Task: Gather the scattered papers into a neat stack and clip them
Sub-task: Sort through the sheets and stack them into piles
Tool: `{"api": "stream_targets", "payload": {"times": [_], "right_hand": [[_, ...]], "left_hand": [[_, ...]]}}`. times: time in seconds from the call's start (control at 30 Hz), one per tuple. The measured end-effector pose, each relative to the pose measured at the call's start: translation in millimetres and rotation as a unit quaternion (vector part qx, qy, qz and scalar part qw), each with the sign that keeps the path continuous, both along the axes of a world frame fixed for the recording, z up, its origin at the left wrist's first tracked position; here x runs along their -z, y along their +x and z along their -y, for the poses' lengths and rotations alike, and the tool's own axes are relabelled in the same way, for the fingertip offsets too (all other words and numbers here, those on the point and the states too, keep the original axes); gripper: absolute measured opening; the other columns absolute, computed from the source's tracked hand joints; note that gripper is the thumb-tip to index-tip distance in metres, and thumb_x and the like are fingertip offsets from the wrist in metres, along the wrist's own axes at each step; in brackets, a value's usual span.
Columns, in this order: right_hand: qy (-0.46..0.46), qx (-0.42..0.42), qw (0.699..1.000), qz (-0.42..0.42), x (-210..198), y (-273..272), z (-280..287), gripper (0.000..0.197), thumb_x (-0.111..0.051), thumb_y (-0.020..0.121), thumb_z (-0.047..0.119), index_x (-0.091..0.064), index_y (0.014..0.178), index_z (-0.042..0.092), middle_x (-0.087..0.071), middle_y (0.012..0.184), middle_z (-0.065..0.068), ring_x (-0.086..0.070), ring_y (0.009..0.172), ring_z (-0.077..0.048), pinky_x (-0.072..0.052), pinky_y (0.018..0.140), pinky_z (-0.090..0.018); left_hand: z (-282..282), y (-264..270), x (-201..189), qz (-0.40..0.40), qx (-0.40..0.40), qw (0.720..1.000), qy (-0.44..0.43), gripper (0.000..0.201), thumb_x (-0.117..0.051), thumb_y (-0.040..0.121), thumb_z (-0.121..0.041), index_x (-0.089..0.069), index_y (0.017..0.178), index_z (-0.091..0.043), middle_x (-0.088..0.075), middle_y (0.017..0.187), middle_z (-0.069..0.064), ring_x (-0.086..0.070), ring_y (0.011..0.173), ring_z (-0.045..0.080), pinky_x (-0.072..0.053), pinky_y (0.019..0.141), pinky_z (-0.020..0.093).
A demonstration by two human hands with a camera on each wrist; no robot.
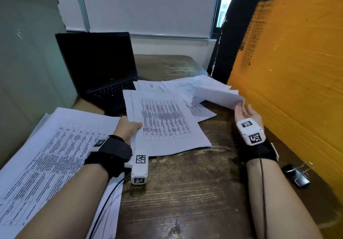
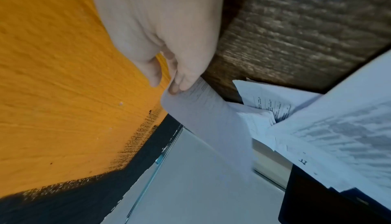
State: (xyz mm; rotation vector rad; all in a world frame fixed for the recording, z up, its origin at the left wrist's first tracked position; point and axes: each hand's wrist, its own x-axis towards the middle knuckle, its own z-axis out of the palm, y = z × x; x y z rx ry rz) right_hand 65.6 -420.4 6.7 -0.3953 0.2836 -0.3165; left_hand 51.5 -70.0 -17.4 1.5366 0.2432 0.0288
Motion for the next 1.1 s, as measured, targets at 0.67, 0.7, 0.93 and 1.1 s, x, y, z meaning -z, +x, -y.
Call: {"api": "stream_targets", "payload": {"times": [0.67,0.7,0.93,1.1], "right_hand": [[-0.738,-0.236,0.614,-0.147,-21,-12,-47,0.017,-0.066,0.085,0.002,-0.078,0.096,0.009,-0.072,0.090,-0.002,-0.061,0.083,-0.013,-0.044,0.083,-0.027],[-0.749,-0.218,0.610,-0.139,-22,-11,-46,0.022,-0.061,0.087,0.000,-0.077,0.096,0.011,-0.071,0.089,0.001,-0.058,0.083,-0.010,-0.041,0.083,-0.025],[-0.774,-0.272,0.568,-0.074,-18,-13,-69,0.021,-0.062,0.087,0.000,-0.078,0.093,0.012,-0.076,0.099,-0.005,-0.063,0.082,-0.013,-0.046,0.075,-0.016],[-0.708,-0.222,0.666,-0.081,-15,-6,-71,0.028,-0.058,0.087,-0.006,-0.068,0.113,0.000,-0.066,0.088,-0.010,-0.054,0.072,-0.019,-0.045,0.064,-0.021]], "left_hand": [[10,-10,-16,-0.012,-0.001,0.999,-0.033,0.034,-0.035,0.097,0.008,-0.043,0.127,-0.006,-0.055,0.114,0.012,-0.054,0.101,0.029,-0.045,0.090,0.043],[10,-11,-17,-0.011,-0.003,0.999,-0.039,0.030,-0.034,0.098,0.007,-0.046,0.120,-0.009,-0.056,0.108,0.012,-0.055,0.098,0.029,-0.046,0.088,0.042],[7,-1,-7,-0.040,0.010,0.996,-0.075,0.059,-0.049,0.092,-0.054,-0.044,0.136,-0.015,-0.058,0.128,0.006,-0.059,0.111,0.027,-0.051,0.088,0.040],[6,0,-7,0.029,-0.017,0.999,0.001,0.049,-0.047,0.093,0.009,-0.037,0.137,-0.010,-0.052,0.124,0.012,-0.056,0.110,0.032,-0.049,0.094,0.047]]}}
